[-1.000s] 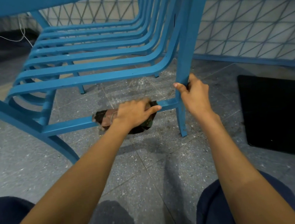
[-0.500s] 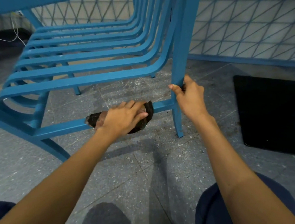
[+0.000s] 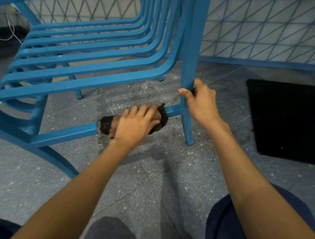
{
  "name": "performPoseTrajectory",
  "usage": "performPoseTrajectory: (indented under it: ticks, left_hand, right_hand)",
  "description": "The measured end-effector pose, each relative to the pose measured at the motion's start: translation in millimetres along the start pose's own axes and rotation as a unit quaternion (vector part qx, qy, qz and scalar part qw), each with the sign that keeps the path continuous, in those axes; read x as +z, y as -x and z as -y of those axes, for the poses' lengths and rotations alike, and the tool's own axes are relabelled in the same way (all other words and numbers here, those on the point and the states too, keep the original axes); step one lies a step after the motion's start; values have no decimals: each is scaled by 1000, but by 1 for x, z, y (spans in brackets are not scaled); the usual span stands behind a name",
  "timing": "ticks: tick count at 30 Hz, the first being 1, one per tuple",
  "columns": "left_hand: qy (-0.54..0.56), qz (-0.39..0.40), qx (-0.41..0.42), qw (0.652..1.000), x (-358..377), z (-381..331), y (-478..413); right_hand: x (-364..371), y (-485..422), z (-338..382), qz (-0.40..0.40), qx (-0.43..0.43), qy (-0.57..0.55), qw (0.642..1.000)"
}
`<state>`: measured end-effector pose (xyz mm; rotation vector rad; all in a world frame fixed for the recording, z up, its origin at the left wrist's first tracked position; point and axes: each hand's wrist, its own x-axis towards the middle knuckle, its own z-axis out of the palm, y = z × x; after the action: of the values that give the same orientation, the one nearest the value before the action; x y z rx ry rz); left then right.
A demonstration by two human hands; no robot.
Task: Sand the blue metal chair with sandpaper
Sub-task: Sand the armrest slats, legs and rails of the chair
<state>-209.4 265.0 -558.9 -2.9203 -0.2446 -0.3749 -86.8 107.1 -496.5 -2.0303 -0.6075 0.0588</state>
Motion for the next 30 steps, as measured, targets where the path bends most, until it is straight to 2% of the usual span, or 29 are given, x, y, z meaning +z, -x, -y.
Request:
performPoseTrajectory:
  ticks: [4, 6, 13, 17, 23, 26, 30]
  left_hand:
    - [74, 125, -15, 989, -20, 19, -13]
    - [75, 149, -10, 986, -20, 10, -28]
    - [21, 81, -29, 996, -4, -56, -56]
    - [4, 21, 62, 998, 5, -30, -30]
    - [41, 115, 59, 991, -23, 36, -1]
    - [17, 171, 75, 982, -30, 23, -30]
    - [-19, 148, 65, 987, -13, -32, -63]
  right_hand:
    - [1, -1, -3, -9, -8, 4, 1000]
    - [3, -1, -4, -17, -9, 8, 1000]
    - [4, -1, -4, -27, -14, 12, 999]
    - [3, 0, -4, -22, -20, 10, 1000]
    - [2, 0, -3, -16, -20, 9, 1000]
    - [4, 0, -3, -23, -17, 6, 1000]
    - [5, 0, -4, -34, -19, 7, 999]
